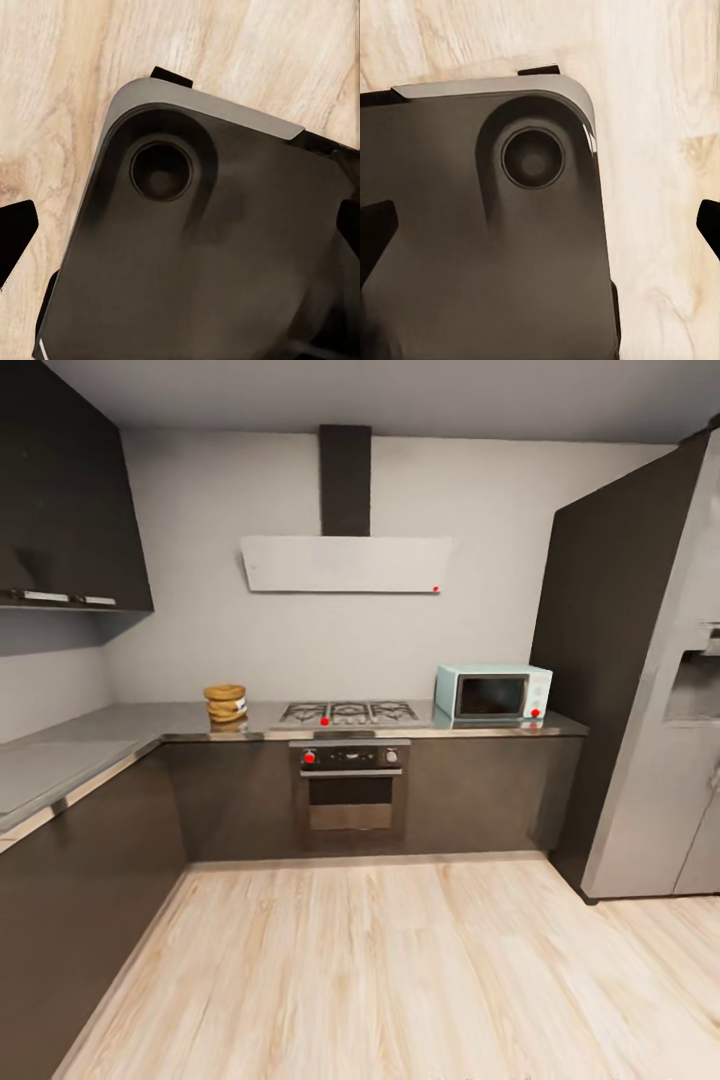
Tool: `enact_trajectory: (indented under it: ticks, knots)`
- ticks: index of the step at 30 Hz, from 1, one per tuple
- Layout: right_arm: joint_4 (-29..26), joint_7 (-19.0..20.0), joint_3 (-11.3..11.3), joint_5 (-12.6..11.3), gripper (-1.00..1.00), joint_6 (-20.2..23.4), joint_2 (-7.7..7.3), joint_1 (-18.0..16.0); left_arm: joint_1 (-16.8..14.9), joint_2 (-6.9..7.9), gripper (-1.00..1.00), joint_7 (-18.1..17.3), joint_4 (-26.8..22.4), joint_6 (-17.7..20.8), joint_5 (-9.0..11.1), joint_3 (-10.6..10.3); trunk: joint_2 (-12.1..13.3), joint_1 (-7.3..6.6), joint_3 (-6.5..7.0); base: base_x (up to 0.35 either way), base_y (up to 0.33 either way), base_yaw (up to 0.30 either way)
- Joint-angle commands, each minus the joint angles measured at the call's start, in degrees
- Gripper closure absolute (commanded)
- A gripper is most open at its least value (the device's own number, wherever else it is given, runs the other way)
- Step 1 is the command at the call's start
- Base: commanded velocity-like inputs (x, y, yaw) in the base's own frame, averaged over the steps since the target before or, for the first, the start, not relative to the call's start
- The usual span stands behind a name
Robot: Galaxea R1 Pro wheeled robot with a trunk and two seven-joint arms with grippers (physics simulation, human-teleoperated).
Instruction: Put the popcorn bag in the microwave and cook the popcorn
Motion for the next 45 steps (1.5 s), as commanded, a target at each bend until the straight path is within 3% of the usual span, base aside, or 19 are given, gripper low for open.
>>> enact_trajectory:
  ticks: [1, 45]
  knots:
    - [0.08, 0.07, -0.42, -0.26, -1.00, -0.31, 0.01, -0.03, 0.00, -0.01, -1.00, 0.04, -0.02, -0.11, 0.04, 0.27, -0.03, 0.00, 0.00, 0.000, 0.000, -0.287]
    - [0.08, 0.15, -0.41, -0.17, -1.00, -0.30, 0.01, -0.03, 0.00, -0.11, -1.00, 0.10, -0.02, -0.11, 0.12, 0.27, -0.03, 0.00, 1.45, 0.000, 0.000, -0.285]
